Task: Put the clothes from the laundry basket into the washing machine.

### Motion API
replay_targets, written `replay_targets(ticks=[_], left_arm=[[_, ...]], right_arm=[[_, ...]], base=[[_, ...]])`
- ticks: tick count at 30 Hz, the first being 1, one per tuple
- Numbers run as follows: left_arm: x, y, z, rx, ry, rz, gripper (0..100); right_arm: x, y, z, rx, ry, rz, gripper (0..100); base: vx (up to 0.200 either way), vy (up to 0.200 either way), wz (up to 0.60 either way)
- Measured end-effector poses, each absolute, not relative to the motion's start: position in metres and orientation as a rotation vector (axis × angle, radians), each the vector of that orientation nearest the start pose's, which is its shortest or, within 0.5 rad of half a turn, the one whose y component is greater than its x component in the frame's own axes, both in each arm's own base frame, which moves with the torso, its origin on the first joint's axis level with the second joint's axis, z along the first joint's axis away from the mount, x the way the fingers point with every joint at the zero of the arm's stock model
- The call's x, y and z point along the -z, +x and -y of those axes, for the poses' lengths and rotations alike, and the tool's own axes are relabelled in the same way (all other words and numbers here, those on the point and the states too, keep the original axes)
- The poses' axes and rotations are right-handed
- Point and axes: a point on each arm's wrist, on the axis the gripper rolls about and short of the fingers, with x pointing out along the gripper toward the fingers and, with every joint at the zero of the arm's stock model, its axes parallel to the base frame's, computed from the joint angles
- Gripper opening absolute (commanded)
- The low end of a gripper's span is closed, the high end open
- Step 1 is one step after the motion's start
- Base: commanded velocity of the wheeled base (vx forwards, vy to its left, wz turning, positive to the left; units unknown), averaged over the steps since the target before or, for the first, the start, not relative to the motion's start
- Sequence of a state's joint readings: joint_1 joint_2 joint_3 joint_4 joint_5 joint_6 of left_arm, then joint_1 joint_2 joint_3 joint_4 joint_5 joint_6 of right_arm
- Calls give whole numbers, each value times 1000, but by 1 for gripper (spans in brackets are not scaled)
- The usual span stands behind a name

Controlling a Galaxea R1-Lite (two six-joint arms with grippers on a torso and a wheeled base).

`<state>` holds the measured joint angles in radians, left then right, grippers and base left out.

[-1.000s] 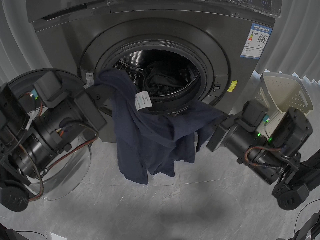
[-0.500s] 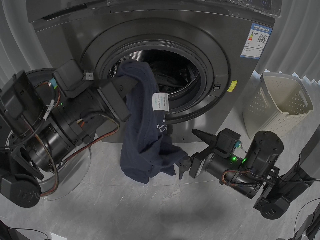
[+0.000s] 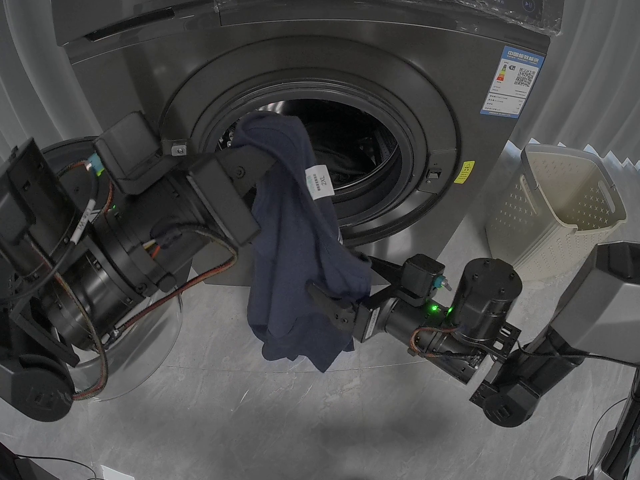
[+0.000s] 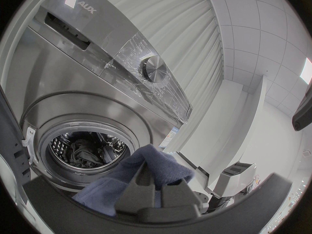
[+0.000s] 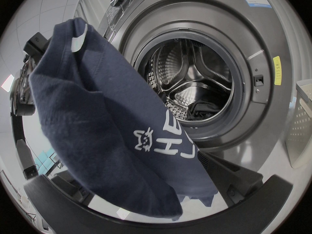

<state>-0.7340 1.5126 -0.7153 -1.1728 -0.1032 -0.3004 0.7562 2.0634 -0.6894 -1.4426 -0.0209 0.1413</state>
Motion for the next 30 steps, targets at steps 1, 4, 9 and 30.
replay_targets(ticks=[1, 4, 9, 30], left_arm=[[-265, 186, 172, 880, -400, 242, 0], [-266, 183, 171, 888, -402, 245, 0], [-268, 179, 171, 898, -405, 250, 0], [-277, 172, 165, 906, -416, 288, 0]], right_arm=[[-115, 259, -243, -741, 164, 20, 100], [-117, 269, -251, -747, 175, 49, 100], [-117, 283, -263, -754, 186, 82, 100], [-90, 334, -292, -754, 201, 153, 100]], base=[[0, 0, 0], [0, 0, 0], [0, 0, 0], [0, 0, 0]])
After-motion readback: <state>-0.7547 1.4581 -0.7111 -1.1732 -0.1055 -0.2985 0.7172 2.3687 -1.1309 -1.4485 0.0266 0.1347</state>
